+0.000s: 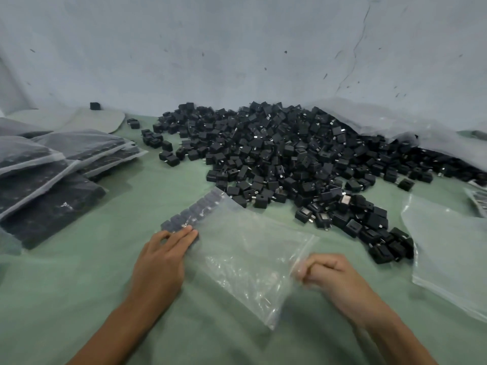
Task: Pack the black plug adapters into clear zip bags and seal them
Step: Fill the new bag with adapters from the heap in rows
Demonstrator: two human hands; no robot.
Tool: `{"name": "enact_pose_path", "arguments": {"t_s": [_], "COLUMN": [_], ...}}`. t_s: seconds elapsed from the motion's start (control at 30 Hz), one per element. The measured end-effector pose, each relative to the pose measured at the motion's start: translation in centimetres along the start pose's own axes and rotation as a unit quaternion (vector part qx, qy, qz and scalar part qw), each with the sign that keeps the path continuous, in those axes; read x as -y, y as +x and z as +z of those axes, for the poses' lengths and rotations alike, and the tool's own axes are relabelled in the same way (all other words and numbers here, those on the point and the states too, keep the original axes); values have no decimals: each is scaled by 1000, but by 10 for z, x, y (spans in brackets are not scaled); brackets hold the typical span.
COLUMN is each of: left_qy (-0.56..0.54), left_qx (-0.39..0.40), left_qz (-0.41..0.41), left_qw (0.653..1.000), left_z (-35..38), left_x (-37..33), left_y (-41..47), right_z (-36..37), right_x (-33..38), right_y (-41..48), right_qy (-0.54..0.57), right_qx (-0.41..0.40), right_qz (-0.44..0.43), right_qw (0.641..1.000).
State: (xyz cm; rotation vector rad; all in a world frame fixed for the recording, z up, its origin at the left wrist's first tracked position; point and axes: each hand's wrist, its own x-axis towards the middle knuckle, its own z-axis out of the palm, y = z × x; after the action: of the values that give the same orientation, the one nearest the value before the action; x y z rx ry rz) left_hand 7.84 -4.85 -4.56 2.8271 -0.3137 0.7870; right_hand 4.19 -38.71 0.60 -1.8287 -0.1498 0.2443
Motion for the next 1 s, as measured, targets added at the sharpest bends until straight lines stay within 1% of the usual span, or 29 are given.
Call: {"name": "enact_pose_path", "arguments": {"t_s": [0.03,0.1,0.13,0.17,0.23,0.33,0.37,0.4,0.43,0.57,0.7,0.83,0.9,0.93,0.97,1.0], "left_qy": [-1,-1,-1,-2,-5,-6,-6,-6,-6,-13,-13,-11,-12,-13,-13,-13], "left_qx": [3,7,10,13,15,10,4,-1,-5,-21,-32,-35,-34,-34,-34,-35], "left_qz": [0,1,4,7,9,6,6,8,9,8,5,6,7,6,5,6], "left_qw": [1000,1000,1000,1000,1000,1000,1000,1000,1000,1000,999,999,999,999,999,999], "left_z": [-1,-3,-4,-4,-4,-4,-4,-3,-3,0,3,3,2,2,2,3], "left_x": [-1,-2,-2,-2,-2,-3,-3,-2,-2,0,1,0,0,0,0,0], "left_y": [0,1,1,1,2,2,2,1,1,0,0,-1,-1,-1,-1,-1], "right_z": [-15,-41,-50,-54,-56,-56,-57,-59,-62,-74,-76,-73,-79,-83,-86,-87], "right_x": [-1,0,5,10,12,9,9,11,13,19,20,21,25,27,27,25], "right_y": [3,22,37,52,85,118,124,126,127,117,105,93,79,68,53,35], "right_qy": [-16,-100,-154,-207,-313,-492,-529,-548,-553,-508,-459,-382,-351,-309,-243,-173], "right_qx": [-55,-158,-190,-199,-181,-91,-61,-37,-18,37,21,16,-36,-78,-112,-123], "right_qz": [-1,-16,-29,-41,-40,-14,1,12,21,46,35,44,35,30,27,27], "right_qw": [998,982,969,957,931,866,847,836,833,859,888,923,935,948,963,977]}}
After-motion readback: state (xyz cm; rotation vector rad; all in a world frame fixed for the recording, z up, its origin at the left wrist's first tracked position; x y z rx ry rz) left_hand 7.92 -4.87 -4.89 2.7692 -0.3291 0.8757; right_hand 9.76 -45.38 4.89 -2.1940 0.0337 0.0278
